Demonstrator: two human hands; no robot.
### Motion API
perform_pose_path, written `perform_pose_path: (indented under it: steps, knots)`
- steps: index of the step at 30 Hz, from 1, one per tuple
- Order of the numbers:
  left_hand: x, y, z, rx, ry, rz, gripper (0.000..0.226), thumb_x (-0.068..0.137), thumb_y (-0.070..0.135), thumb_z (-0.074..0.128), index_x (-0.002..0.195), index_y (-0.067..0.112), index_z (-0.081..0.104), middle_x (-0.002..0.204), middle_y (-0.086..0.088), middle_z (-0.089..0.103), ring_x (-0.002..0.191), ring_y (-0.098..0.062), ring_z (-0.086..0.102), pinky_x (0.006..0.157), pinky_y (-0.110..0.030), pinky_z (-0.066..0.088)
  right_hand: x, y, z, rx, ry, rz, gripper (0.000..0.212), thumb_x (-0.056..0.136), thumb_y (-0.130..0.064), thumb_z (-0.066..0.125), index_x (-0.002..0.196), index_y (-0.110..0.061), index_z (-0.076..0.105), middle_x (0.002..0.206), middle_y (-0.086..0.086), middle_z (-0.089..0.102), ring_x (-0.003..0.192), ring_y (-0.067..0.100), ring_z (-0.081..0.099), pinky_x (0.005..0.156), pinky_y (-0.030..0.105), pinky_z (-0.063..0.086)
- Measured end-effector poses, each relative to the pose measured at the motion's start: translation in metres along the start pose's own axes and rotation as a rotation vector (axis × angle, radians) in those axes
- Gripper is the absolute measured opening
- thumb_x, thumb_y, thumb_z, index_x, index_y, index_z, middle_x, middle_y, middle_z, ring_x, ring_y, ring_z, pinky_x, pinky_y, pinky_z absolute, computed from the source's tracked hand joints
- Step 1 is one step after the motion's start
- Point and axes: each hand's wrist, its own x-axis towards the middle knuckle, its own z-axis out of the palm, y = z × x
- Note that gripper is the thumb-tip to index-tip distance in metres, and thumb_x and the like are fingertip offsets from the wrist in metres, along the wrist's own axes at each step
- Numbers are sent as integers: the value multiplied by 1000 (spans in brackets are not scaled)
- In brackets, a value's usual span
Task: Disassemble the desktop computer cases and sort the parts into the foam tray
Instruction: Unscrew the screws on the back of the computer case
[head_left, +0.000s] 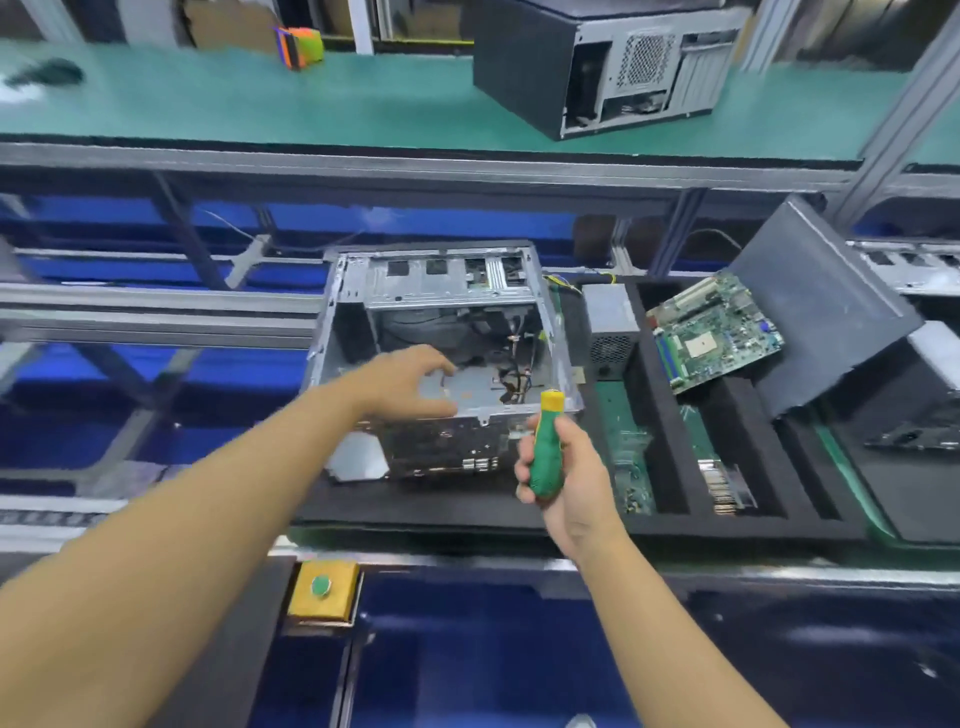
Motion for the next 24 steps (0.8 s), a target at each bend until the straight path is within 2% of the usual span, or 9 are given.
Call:
perform_pose_path:
  steps: [2,3,6,8,13,16,19,24]
  knots:
    - [-7,-38,-1,61,-196,-90,73,80,57,76,141,26,49,143,5,49,131,-18,49,110,-38,38,-9,28,10,-6,8,1,24,100,-32,46,102,-11,58,72,6,56,53,20,50,41,25,37]
    - [-6,-49,2,130,-259,-105,72,78,55,78,138,25,52,135,4,55,124,-20,53,104,-37,42,-15,44,13,-25,7,2,25,97,-33,50,103,-11,59,73,8,57,53,22,52,42,26,39]
    - [4,-67,22,153,-302,-84,30,79,34,81,102,24,64,94,6,67,89,-22,64,78,-33,48,-37,95,16,-157,-13,52,23,95,-32,55,102,-11,56,80,11,62,57,26,58,44,29,46]
    - [9,-74,30,95,-311,-79,19,78,28,79,90,26,63,83,4,69,78,-19,67,73,-32,51,-51,127,16,-281,-8,139,16,100,-27,54,100,-11,50,85,12,63,58,28,60,44,30,47]
    - [16,-86,36,-32,-324,-99,26,76,26,79,93,11,66,87,-6,70,77,-20,71,70,-36,60,-56,165,34,-630,61,319,11,103,-29,49,101,-18,49,75,-1,62,51,15,48,43,24,35]
    - [18,-90,39,-109,-326,-112,29,77,21,78,97,4,66,97,-13,69,87,-28,71,77,-41,62,-44,170,53,-650,127,344,12,101,-31,48,102,-20,50,74,-1,56,50,13,40,43,23,28]
    - [18,-90,40,-137,-319,-101,23,79,20,76,96,9,68,98,-8,69,84,-23,70,70,-30,61,-37,175,62,-644,174,314,12,101,-32,47,102,-21,52,72,-2,55,52,13,37,43,23,29]
    - [15,-88,39,-163,-299,-115,20,80,20,77,94,9,67,95,-7,70,76,-19,73,58,-22,57,-33,179,66,-552,227,304,12,102,-30,47,104,-21,52,71,-1,53,47,10,35,41,22,27]
